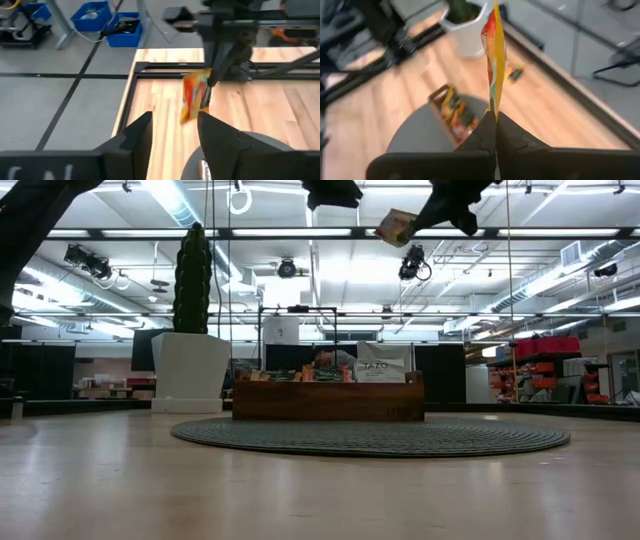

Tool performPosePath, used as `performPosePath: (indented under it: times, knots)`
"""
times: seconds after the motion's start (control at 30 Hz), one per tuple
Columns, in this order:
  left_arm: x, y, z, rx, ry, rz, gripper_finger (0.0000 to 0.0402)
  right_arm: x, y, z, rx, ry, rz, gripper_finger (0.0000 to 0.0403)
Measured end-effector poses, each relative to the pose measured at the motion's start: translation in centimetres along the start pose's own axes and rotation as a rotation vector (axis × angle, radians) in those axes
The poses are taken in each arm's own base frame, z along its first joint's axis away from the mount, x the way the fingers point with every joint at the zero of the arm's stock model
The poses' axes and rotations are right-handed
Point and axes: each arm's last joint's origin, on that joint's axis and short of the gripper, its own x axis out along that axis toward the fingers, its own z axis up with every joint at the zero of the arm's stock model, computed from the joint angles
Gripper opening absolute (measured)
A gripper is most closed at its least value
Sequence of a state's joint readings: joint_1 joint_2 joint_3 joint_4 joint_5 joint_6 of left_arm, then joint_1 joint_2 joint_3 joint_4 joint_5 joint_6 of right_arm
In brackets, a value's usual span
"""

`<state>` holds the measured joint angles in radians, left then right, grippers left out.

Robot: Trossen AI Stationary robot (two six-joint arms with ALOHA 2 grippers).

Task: Pick & Place Tea
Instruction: Put the orange tea bag into the left section of the wooden organizer

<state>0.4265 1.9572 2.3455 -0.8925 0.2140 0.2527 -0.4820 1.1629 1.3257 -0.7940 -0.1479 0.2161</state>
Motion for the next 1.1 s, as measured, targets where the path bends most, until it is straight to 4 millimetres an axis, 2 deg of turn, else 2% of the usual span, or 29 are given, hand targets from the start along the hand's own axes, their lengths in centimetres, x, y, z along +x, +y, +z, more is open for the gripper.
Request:
performPosePath:
  times: [0.17,0.37,0.67,0.87,1.1]
  knots:
    - [0.7,-1.4,0.2,0.061,0.000,-0.035,0.0191,1.4,0.2,0.5,-0.033,0.163,0.063,0.0000]
    - [2.6,-2.6,-1.1,0.064,0.111,-0.099,0.0220,2.6,1.2,0.8,-0.083,0.267,0.095,0.0000]
    - [4.9,-3.9,-2.4,0.058,0.209,-0.156,0.0225,3.2,2.9,0.6,-0.156,0.289,0.109,0.0000]
    - [5.6,-4.7,-2.4,0.063,0.191,-0.220,0.0197,3.2,3.3,0.5,-0.163,0.293,0.116,0.0000]
    - [5.8,-5.2,-2.5,0.061,0.189,-0.265,0.0108,3.2,3.2,0.3,-0.163,0.309,0.100,0.0000]
